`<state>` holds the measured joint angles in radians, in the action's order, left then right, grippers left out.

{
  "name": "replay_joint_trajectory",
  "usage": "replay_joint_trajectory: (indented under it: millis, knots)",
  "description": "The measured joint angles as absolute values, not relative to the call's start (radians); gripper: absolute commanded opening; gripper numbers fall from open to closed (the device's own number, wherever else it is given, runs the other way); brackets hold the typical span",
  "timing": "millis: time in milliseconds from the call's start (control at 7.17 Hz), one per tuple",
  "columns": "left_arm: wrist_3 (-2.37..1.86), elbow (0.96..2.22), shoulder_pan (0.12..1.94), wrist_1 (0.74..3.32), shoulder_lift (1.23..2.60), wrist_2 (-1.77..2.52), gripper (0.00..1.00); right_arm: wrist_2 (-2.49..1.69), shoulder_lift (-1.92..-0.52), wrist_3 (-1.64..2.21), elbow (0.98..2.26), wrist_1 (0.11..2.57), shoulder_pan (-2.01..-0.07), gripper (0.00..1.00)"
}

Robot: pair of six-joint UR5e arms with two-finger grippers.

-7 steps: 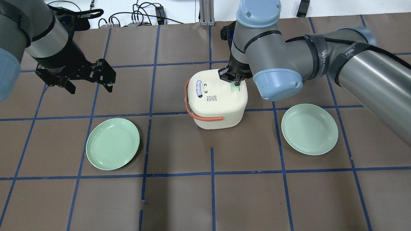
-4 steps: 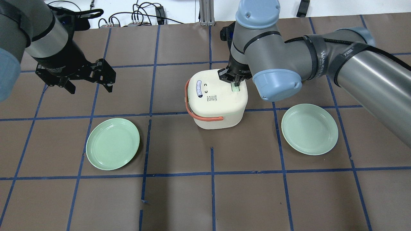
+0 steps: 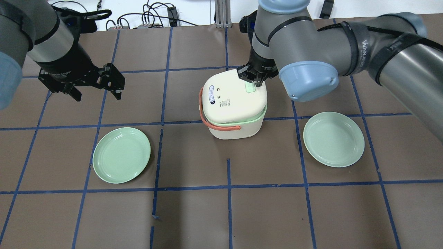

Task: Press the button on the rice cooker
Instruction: 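Lift the right gripper away as the cooker lid pops open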

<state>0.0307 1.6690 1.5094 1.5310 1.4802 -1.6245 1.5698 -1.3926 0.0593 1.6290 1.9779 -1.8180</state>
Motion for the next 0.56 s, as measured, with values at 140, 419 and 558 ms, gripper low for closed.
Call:
replay_joint_trajectory:
  millis: [140,419,558]
  knots:
    - [0.031,1.669,1.509,1.531,1.48,-1.624,1.0,1.57,-1.409,0.055,1.625,1.964,-1.807,1.0]
    - [0.031,1.669,1.509,1.532,1.48,-1.624,1.0,1.568,-1.451,0.051,1.592,1.915,-1.756,1.0]
    - [0.031,1.669,1.509,1.531,1.48,-1.624,1.0,1.563,-1.468,0.045,1.563,1.86,-1.714,1.0]
